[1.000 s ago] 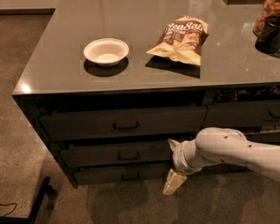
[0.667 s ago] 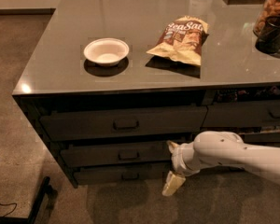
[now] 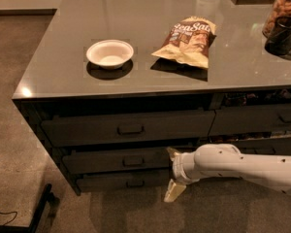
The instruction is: Open middle drawer
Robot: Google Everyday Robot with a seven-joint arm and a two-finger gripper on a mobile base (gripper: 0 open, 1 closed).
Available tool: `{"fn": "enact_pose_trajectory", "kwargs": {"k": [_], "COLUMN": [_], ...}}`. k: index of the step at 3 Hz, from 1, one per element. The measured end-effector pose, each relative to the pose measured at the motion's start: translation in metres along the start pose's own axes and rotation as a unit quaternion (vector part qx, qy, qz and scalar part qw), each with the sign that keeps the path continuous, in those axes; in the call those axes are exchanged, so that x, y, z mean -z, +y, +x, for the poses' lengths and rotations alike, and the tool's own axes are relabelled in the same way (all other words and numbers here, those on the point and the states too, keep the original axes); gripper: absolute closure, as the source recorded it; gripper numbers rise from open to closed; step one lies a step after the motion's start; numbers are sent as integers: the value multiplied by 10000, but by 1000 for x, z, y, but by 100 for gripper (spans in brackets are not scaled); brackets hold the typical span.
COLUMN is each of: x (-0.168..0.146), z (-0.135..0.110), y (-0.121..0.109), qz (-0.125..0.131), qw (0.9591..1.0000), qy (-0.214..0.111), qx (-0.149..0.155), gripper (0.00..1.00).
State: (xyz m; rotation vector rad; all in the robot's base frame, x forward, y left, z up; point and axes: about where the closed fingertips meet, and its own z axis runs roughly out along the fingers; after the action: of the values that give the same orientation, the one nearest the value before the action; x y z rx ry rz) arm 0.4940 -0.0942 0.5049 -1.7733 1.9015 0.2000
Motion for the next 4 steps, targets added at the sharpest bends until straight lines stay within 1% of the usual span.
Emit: {"fn": "enact_pose_trajectory", "kwargs": {"k": [1, 3, 4], "x": [-23, -58, -72], "z": [3, 11, 9], "y": [-9, -32, -45], "qz": [92, 217, 222], "qw": [9997, 9988, 9985], "qy": [-145, -381, -448], "qx": [146, 201, 231], "gripper": [0, 0, 0]}}
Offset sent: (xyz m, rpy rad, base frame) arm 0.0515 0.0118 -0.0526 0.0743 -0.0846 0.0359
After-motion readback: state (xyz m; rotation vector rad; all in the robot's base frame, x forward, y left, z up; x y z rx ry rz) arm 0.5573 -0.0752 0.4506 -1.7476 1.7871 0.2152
